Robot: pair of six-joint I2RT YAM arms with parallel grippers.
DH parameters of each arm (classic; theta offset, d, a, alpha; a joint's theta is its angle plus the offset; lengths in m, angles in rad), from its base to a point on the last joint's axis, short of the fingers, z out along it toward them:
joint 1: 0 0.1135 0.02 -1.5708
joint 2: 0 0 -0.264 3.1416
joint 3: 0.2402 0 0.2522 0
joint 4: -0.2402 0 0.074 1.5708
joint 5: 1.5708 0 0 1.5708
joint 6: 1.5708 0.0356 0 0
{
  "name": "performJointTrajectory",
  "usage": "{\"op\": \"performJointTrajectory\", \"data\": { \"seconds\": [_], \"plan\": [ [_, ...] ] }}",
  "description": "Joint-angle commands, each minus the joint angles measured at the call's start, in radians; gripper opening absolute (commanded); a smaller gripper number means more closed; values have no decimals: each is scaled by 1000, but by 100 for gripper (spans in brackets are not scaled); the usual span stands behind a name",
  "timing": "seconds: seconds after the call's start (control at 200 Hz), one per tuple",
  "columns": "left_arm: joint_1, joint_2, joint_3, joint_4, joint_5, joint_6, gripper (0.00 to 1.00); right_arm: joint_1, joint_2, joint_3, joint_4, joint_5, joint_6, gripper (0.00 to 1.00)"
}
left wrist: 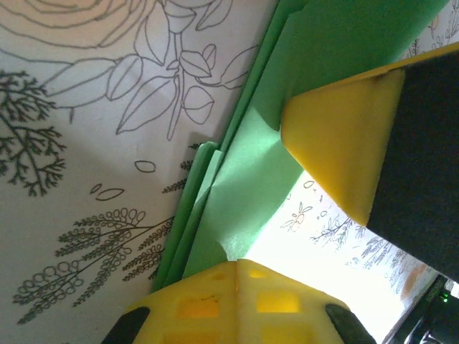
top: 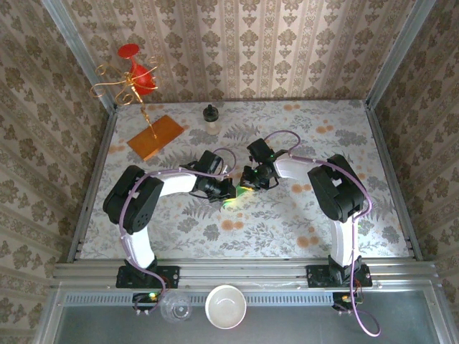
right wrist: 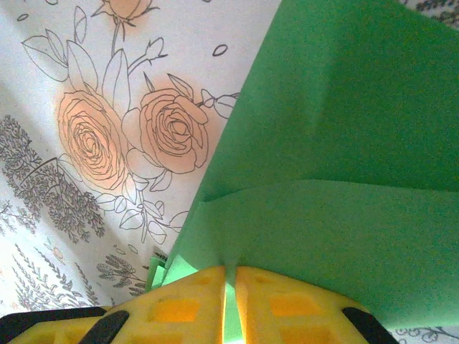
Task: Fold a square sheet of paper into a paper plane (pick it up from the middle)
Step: Fold the wing for the fifth time at the center of the table.
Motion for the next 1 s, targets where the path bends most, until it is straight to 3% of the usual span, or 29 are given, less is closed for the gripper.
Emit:
{"op": "performJointTrajectory", "data": {
  "seconds": [0.0, 0.64, 0.995],
  "plan": [
    [16, 24, 8, -68, 10, 54, 6, -6, 61, -10, -107, 62, -21, 17],
    [36, -24, -74, -222, 12, 208, 0, -8, 75, -7, -143, 79, -38, 17],
    [89, -135, -217, -229, -7, 192, 0, -8, 76, -10, -139, 76, -38, 17]
  ]
}}
